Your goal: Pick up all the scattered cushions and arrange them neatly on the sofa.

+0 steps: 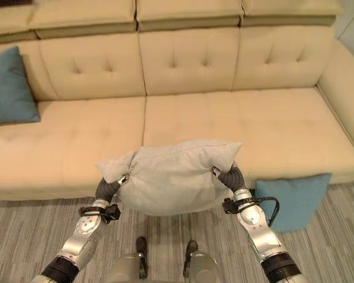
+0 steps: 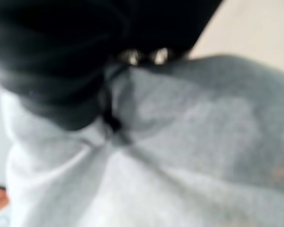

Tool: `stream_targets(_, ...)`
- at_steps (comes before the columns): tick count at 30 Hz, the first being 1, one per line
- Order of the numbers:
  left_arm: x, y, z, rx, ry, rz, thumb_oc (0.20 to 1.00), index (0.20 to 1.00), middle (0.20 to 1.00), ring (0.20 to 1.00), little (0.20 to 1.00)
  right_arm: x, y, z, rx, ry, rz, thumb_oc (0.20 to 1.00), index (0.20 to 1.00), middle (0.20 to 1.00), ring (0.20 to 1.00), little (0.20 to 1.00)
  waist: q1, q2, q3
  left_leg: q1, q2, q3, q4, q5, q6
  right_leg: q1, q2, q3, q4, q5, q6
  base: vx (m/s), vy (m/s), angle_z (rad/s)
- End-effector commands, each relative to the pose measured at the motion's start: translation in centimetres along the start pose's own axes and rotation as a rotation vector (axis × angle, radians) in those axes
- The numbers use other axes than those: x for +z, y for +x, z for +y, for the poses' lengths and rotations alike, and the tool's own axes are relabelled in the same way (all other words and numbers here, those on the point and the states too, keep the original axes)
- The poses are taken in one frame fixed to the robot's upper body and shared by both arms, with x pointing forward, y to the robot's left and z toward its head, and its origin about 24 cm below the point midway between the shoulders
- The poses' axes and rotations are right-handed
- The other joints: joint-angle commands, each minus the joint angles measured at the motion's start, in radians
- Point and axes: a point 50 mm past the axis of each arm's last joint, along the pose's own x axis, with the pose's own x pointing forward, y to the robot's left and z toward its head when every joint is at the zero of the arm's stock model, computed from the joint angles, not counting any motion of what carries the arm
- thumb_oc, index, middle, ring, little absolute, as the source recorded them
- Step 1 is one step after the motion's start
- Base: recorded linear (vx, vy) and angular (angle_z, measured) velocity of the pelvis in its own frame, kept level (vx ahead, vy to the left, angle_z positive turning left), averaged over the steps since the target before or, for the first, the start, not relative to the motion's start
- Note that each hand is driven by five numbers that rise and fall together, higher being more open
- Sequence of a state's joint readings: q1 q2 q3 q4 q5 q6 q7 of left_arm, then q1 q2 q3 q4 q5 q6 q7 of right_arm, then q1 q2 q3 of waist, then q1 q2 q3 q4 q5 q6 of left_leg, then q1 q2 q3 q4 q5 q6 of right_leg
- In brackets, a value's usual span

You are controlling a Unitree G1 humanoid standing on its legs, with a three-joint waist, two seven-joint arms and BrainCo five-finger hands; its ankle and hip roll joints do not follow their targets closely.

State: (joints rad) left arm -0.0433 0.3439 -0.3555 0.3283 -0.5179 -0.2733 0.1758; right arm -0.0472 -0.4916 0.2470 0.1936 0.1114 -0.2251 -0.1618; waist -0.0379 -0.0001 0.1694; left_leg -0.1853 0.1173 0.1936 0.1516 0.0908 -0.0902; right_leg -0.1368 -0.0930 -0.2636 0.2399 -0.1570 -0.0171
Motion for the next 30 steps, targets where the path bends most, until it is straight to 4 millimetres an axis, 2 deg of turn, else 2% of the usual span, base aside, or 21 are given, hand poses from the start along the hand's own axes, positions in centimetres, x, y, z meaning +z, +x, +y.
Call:
stream_targets(1, 3.0, 0.7, -1.3, -0.105, 0.019, -0.158, 0.200, 0.200, 0.200, 0.200, 0.200, 4.2, 0.9, 0.2, -0.009, 0.044, -0.226, 0.200, 0.200, 0.200, 0.200, 0.200, -0.005, -0.055, -0.044, 0.023, -0.051, 0.055, -0.068, 0.017, -0.009, 0.152, 0.043, 0.042, -0.170, 0.109, 0.091, 0.29, 0.088, 0.24)
stream_targets(2, 3.1, 0.8, -1.3, -0.102, 0.023, -0.161, 0.200, 0.200, 0.200, 0.200, 0.200, 4.3, 1.1, 0.4, -0.009, 0.047, -0.232, 0.200, 0.200, 0.200, 0.200, 0.200, 0.009, -0.058, -0.050, 0.014, -0.064, 0.062, -0.063, 0.018, -0.003, 0.176, 0.051, 0.050, -0.166, 0.102, 0.094, 0.26, 0.096, 0.12)
stream_targets(4, 3.0, 0.5, -1.1, -0.088, 0.012, -0.159, 0.200, 0.200, 0.200, 0.200, 0.200, 4.4, 1.3, 0.9, 0.008, 0.051, -0.228, 0.200, 0.200, 0.200, 0.200, 0.200, 0.029, -0.065, -0.065, 0.049, -0.095, 0.029, -0.062, -0.026, 0.023, 0.206, 0.038, 0.066, -0.153, 0.091, 0.109, 0.34, 0.146, -0.16)
stream_targets(6, 2.8, 0.3, -1.1, -0.094, 0.022, -0.149, 0.200, 0.200, 0.200, 0.200, 0.200, 4.3, 1.2, 1.1, 0.012, 0.052, -0.221, 0.200, 0.200, 0.200, 0.200, 0.200, 0.030, -0.070, -0.075, 0.086, -0.103, 0.041, -0.077, -0.051, 0.041, 0.213, 0.024, 0.083, -0.126, 0.104, 0.130, 0.25, 0.162, -0.28)
stream_targets(8, 2.8, 0.1, -1.1, -0.094, 0.027, -0.150, 0.200, 0.200, 0.200, 0.200, 0.200, 4.4, 1.4, 1.5, 0.018, 0.056, -0.226, 0.200, 0.200, 0.200, 0.200, 0.200, 0.043, -0.070, -0.076, 0.102, -0.127, 0.029, -0.071, -0.077, 0.069, 0.193, -0.003, 0.104, -0.043, 0.148, 0.160, 0.18, 0.199, -0.15)
stream_targets(11, 3.2, 0.1, -0.9, -0.094, 0.053, -0.166, 0.200, 0.200, 0.200, 0.200, 0.200, 5.1, 2.0, 2.1, 0.036, 0.054, -0.248, 0.200, 0.200, 0.200, 0.200, 0.200, 0.043, -0.057, -0.061, 0.140, -0.139, 0.032, -0.083, -0.102, 0.109, 0.119, -0.031, 0.127, 0.120, 0.231, 0.202, 0.12, 0.188, -0.19)
stream_targets(12, 3.4, 0.1, -0.9, -0.095, 0.061, -0.176, 0.200, 0.200, 0.200, 0.200, 0.200, 5.3, 2.1, 2.3, 0.040, 0.062, -0.255, 0.200, 0.200, 0.200, 0.200, 0.200, 0.043, -0.049, -0.056, 0.157, -0.140, 0.034, -0.088, -0.113, 0.117, 0.093, -0.036, 0.134, 0.170, 0.228, 0.201, 0.13, 0.173, -0.14)
stream_targets(14, 3.3, 0.0, -0.8, -0.092, 0.071, -0.174, 0.200, 0.200, 0.200, 0.200, 0.200, 5.4, 2.1, 2.7, 0.044, 0.072, -0.260, 0.200, 0.200, 0.200, 0.200, 0.200, 0.038, -0.036, -0.056, 0.185, -0.141, 0.029, -0.098, -0.123, 0.122, 0.052, -0.030, 0.139, 0.190, 0.209, 0.189, 0.15, 0.126, -0.25)
stream_targets(17, 3.4, 0.1, -0.7, -0.090, 0.068, -0.182, 0.200, 0.200, 0.200, 0.200, 0.200, 6.1, 2.5, 2.5, 0.048, 0.065, -0.289, 0.200, 0.200, 0.200, 0.200, 0.200, 0.024, -0.021, -0.054, 0.225, -0.145, 0.012, -0.148, -0.123, 0.114, -0.019, -0.010, 0.142, 0.116, 0.185, 0.167, 0.16, 0.049, -0.26)
stream_targets(19, 3.6, 0.4, -0.7, -0.088, 0.066, -0.185, 0.200, 0.200, 0.200, 0.200, 0.200, 6.5, 2.7, 2.5, 0.050, 0.070, -0.304, 0.200, 0.200, 0.200, 0.200, 0.200, 0.008, -0.025, -0.044, 0.250, -0.154, -0.003, -0.162, -0.130, 0.106, -0.059, -0.006, 0.137, 0.000, 0.203, 0.161, 0.14, -0.016, -0.04)
stream_targets(20, 3.6, 0.4, -0.7, -0.088, 0.065, -0.185, 0.200, 0.200, 0.200, 0.200, 0.200, 6.5, 2.7, 2.5, 0.050, 0.069, -0.304, 0.200, 0.200, 0.200, 0.200, 0.200, 0.006, -0.023, -0.043, 0.251, -0.152, -0.005, -0.162, -0.132, 0.105, -0.055, -0.004, 0.134, -0.004, 0.204, 0.161, 0.18, -0.050, 0.15)
stream_targets(21, 3.8, 0.6, -0.8, -0.088, 0.061, -0.192, 0.200, 0.200, 0.200, 0.200, 0.200, 6.6, 2.7, 2.5, 0.054, 0.061, -0.309, 0.200, 0.200, 0.200, 0.200, 0.200, -0.007, -0.029, -0.036, 0.274, -0.159, -0.023, -0.163, -0.146, 0.098, -0.072, -0.002, 0.144, -0.084, 0.232, 0.167, 0.18, -0.055, 0.29)
stream_targets(23, 3.7, 0.7, -0.9, -0.096, 0.057, -0.188, 0.200, 0.200, 0.200, 0.200, 0.200, 6.5, 2.6, 2.4, 0.063, 0.030, -0.306, 0.200, 0.200, 0.200, 0.200, 0.200, -0.021, -0.034, -0.034, 0.289, -0.163, -0.038, -0.152, -0.161, 0.095, -0.064, 0.016, 0.174, -0.099, 0.246, 0.174, 0.22, -0.078, 0.42)
stream_targets(26, 3.2, 0.6, -1.4, -0.109, 0.042, -0.171, 0.200, 0.200, 0.200, 0.200, 0.200, 6.0, 2.3, 2.0, 0.051, 0.025, -0.286, 0.200, 0.200, 0.200, 0.200, 0.200, -0.029, -0.038, -0.052, 0.296, -0.168, -0.049, -0.136, -0.182, 0.083, -0.014, 0.028, 0.191, -0.143, 0.240, 0.163, 0.23, -0.134, 0.54)
stream_targets(27, 3.0, 0.6, -1.8, -0.126, 0.013, -0.161, 0.200, 0.200, 0.200, 0.200, 0.200, 5.6, 2.0, 1.6, 0.041, 0.027, -0.273, 0.200, 0.200, 0.200, 0.200, 0.200, -0.037, -0.036, -0.063, 0.282, -0.156, -0.052, -0.079, -0.191, 0.058, 0.020, 0.029, 0.171, -0.156, 0.227, 0.146, 0.20, -0.219, 0.49)
stream_targets(28, 2.8, 0.7, -2.3, -0.148, -0.013, -0.151, 0.200, 0.200, 0.200, 0.200, 0.200, 5.5, 1.8, 0.8, 0.019, 0.024, -0.269, 0.200, 0.200, 0.200, 0.200, 0.200, -0.054, -0.044, -0.060, 0.225, -0.117, -0.023, 0.066, -0.160, 0.012, 0.058, 0.024, 0.143, -0.166, 0.213, 0.121, 0.26, -0.308, 0.66)
stream_targets(29, 2.9, 0.8, -2.6, -0.159, -0.013, -0.153, 0.200, 0.200, 0.200, 0.200, 0.200, 5.7, 1.8, 0.7, 0.022, 0.026, -0.277, 0.200, 0.200, 0.200, 0.200, 0.200, -0.048, -0.054, -0.045, 0.179, -0.103, -0.026, 0.169, -0.131, -0.014, 0.086, 0.022, 0.125, -0.171, 0.201, 0.101, 0.17, -0.254, 1.01)
stream_targets(30, 2.9, 0.8, -2.7, -0.161, -0.019, -0.149, 0.200, 0.200, 0.200, 0.200, 0.200, 5.6, 1.8, 0.6, 0.020, 0.029, -0.273, 0.200, 0.200, 0.200, 0.200, 0.200, -0.044, -0.057, -0.043, 0.165, -0.095, -0.033, 0.189, -0.122, -0.016, 0.099, 0.025, 0.119, -0.176, 0.193, 0.095, 0.16, -0.156, 1.01)
